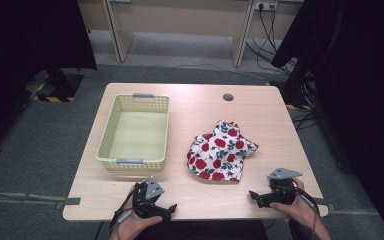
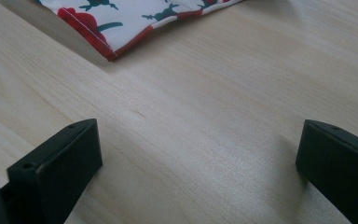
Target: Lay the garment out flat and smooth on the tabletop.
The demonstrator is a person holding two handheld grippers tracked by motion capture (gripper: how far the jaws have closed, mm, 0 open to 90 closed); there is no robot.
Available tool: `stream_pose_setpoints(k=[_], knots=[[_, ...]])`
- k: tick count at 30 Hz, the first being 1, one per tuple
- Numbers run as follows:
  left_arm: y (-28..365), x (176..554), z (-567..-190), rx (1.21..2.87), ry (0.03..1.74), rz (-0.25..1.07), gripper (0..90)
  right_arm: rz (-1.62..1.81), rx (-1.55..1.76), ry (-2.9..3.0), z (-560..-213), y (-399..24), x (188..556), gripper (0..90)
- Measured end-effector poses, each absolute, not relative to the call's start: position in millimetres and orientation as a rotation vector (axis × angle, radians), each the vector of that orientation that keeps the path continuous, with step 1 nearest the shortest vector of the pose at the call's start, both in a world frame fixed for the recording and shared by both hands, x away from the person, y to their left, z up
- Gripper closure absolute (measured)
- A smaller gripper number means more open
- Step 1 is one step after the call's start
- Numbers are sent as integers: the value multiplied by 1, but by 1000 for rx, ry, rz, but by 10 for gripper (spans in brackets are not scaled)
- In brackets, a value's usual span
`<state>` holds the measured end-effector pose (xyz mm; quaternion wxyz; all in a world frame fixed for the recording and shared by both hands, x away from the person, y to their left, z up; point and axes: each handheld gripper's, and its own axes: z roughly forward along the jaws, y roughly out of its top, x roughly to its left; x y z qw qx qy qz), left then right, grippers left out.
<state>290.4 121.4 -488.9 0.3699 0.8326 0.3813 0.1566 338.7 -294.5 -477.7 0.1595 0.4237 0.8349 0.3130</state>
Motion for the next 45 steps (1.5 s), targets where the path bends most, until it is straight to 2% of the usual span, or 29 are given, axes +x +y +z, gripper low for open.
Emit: stream_pose_setpoints(k=[11, 14, 18, 45], knots=[[121, 291, -487, 2101, 1009, 389, 24, 907, 1219, 2384, -477, -295, 340, 6], [121, 291, -485, 2082, 1003, 388, 24, 916, 1228, 2386, -476, -296, 341, 47], [118, 291, -485, 2074, 998, 374, 24, 961, 1227, 2366, -469, -295, 342, 49], [77, 320, -470, 2056, 927, 334, 35, 1024, 1131, 2406, -454, -255, 380, 125]])
